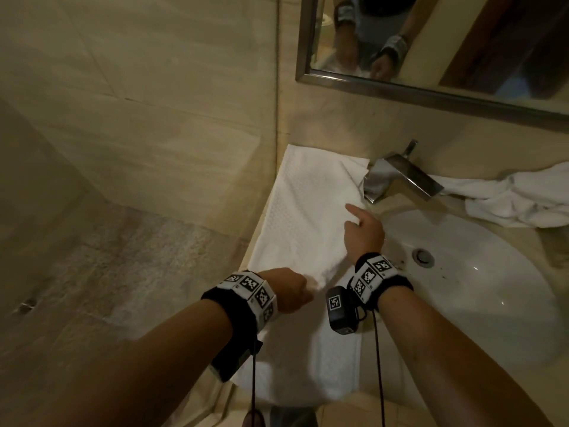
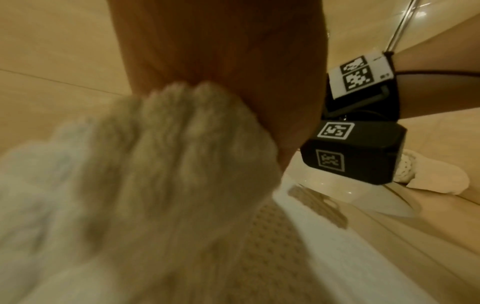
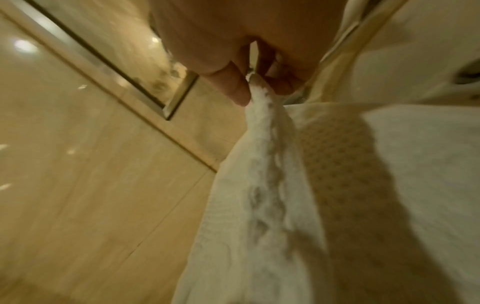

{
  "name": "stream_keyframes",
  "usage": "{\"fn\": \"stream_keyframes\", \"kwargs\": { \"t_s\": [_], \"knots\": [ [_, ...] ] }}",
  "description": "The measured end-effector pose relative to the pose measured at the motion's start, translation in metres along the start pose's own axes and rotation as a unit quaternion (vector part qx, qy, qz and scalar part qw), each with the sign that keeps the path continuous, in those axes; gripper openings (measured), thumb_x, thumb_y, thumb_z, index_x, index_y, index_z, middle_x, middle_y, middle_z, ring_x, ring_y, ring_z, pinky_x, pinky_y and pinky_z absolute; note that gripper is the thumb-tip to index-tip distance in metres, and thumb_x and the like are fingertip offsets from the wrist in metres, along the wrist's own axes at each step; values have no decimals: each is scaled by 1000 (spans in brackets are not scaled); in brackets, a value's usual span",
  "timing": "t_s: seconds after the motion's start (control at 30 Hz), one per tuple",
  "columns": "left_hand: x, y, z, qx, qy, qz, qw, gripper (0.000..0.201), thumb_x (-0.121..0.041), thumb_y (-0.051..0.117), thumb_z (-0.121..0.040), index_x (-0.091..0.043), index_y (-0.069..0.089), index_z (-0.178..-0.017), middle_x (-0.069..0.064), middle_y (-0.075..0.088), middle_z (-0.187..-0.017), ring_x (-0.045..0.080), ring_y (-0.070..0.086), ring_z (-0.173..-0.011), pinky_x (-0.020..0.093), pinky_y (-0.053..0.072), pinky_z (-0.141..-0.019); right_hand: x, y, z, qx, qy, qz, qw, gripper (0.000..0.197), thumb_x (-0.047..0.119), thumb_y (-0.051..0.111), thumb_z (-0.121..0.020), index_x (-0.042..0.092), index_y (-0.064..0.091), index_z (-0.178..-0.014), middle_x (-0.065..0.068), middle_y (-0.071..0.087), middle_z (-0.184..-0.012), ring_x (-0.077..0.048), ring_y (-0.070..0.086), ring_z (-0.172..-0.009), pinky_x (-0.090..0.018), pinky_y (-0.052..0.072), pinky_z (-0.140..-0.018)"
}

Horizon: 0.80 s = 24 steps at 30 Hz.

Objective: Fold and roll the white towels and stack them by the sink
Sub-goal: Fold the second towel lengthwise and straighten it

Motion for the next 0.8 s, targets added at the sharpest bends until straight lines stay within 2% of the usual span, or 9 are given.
{"fn": "stream_keyframes", "kwargs": {
  "t_s": [0.07,0.1,0.2,0.27,0.33,0.53,0.63,0.73,0.8],
  "knots": [
    [-5,-6,-5,14,6,8,1000,54,-50,33,-99,-8,54,-124,14,58,-123,30,55,-109,34,41,-89,10,0,0,-6,-47,41,998,53,-7,43,-83,19,64,-124,-6,47,-130,-21,49,-117,-19,37,-97],
    [-7,-10,-8,18,6,18,1000,55,-50,31,-99,-7,54,-124,13,58,-122,29,55,-110,33,40,-89,12,1,-1,5,-29,77,997,52,-4,44,-83,19,62,-126,-6,46,-133,-22,45,-122,-23,36,-101],
    [-5,-31,-21,9,-10,84,996,56,-47,30,-101,-2,60,-113,16,64,-113,30,61,-102,32,43,-84,4,-5,-6,82,139,277,947,43,19,46,-90,9,53,-131,-15,43,-140,-31,40,-127,-37,35,-104],
    [5,-48,-35,-15,-24,127,991,51,-40,35,-101,2,63,-107,17,69,-105,28,66,-92,29,47,-76,7,-11,-11,90,198,315,924,40,22,45,-91,3,53,-126,-18,43,-136,-33,40,-123,-40,38,-99],
    [17,-65,-48,-38,-39,133,990,45,-33,39,-101,4,65,-104,17,70,-101,26,67,-87,27,48,-71,10,-10,-25,73,174,293,937,40,20,46,-90,4,54,-126,-16,41,-137,-32,40,-123,-39,38,-99],
    [44,-113,-97,-114,-91,103,984,33,-26,43,-98,0,57,-113,16,61,-117,31,60,-105,33,48,-81,25,0,-83,55,35,222,973,43,3,45,-92,2,52,-134,-18,47,-140,-31,44,-127,-31,35,-103],
    [48,-131,-121,-141,-101,97,980,31,-25,44,-96,-5,52,-118,16,54,-123,31,53,-111,34,43,-85,33,12,-105,86,-9,296,951,40,13,37,-98,4,46,-136,-14,45,-142,-30,34,-134,-34,27,-109],
    [51,-145,-142,-183,-96,89,974,41,-24,49,-92,-12,44,-131,12,42,-134,30,41,-124,40,41,-98,40,33,-130,119,-43,408,904,45,20,29,-100,5,47,-138,-19,37,-149,-44,17,-140,-51,19,-114],
    [54,-152,-154,-197,-88,65,974,56,-24,54,-90,-18,34,-142,7,29,-148,27,27,-136,43,36,-107,39,43,-141,105,-21,355,929,53,14,35,-98,-2,27,-148,-29,19,-153,-48,13,-141,-42,16,-112]
  ]
}}
Point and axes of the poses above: each hand's wrist, its own z-axis away from the middle knuckle, its own y-axis out of the palm, x = y × z, the point moved 2 cm from there along -z, towards the middle knuckle
